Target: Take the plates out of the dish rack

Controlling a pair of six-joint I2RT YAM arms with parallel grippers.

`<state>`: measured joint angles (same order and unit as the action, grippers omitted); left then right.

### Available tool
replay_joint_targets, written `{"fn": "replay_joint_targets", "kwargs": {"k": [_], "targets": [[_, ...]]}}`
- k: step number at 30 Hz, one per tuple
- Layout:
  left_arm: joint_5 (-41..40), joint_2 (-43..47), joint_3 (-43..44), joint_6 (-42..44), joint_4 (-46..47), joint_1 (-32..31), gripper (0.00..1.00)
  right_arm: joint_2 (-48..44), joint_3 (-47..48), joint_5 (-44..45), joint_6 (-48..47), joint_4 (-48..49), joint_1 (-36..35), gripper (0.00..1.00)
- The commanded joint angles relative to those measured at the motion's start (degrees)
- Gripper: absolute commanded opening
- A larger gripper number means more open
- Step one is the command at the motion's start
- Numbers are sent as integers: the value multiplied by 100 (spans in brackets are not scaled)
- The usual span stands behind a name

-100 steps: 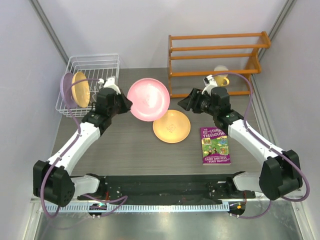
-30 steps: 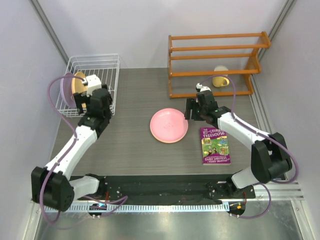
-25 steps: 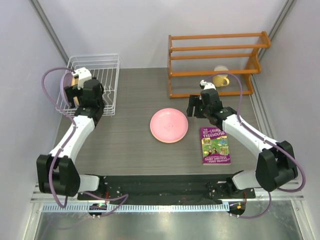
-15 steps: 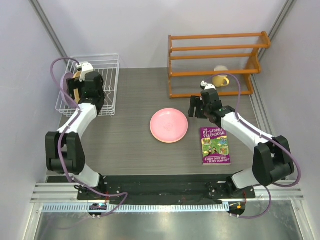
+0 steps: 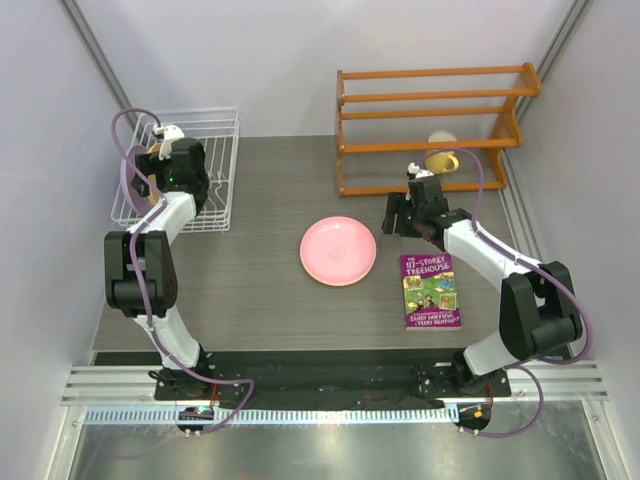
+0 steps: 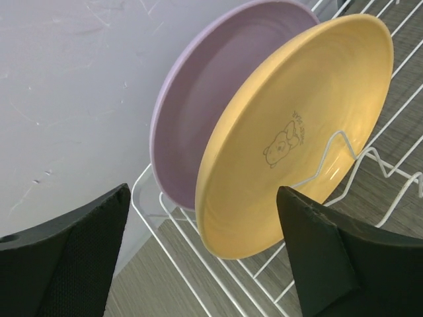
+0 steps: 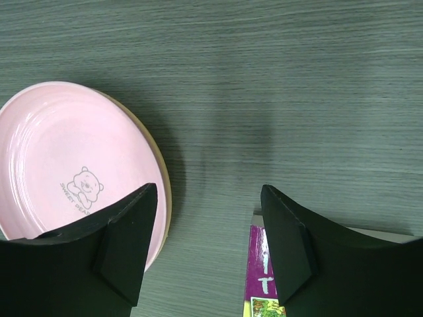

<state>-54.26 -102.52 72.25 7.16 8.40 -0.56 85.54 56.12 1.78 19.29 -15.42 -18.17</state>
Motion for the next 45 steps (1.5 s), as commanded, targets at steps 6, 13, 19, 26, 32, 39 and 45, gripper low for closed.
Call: {"fn": "replay_joint_targets", "kwargs": {"k": [6,13,19,26,32,39,45], "targets": [[-577,-145,193,277,513,29,60,42,163,-336,-22,189,86,68],[-691,-181,158,146,487,214,45,-107,57,-363,5,188,121,68],[-639,-295,237,-30,232,258,20,-160,-22,-389,-13,197,200,68],[-533,-330,307,-338,-93,284,0,-151,-31,-433,-13,197,227,68],[-288,-23,325,-355,-190,293,0,-186,-75,-433,-13,197,235,68],[-593,434,422,267,45,108,0,-230,-101,-442,14,206,235,67],[-1024,865,308,1164,705,-321,0,-362,-162,-442,22,215,235,67]]}}
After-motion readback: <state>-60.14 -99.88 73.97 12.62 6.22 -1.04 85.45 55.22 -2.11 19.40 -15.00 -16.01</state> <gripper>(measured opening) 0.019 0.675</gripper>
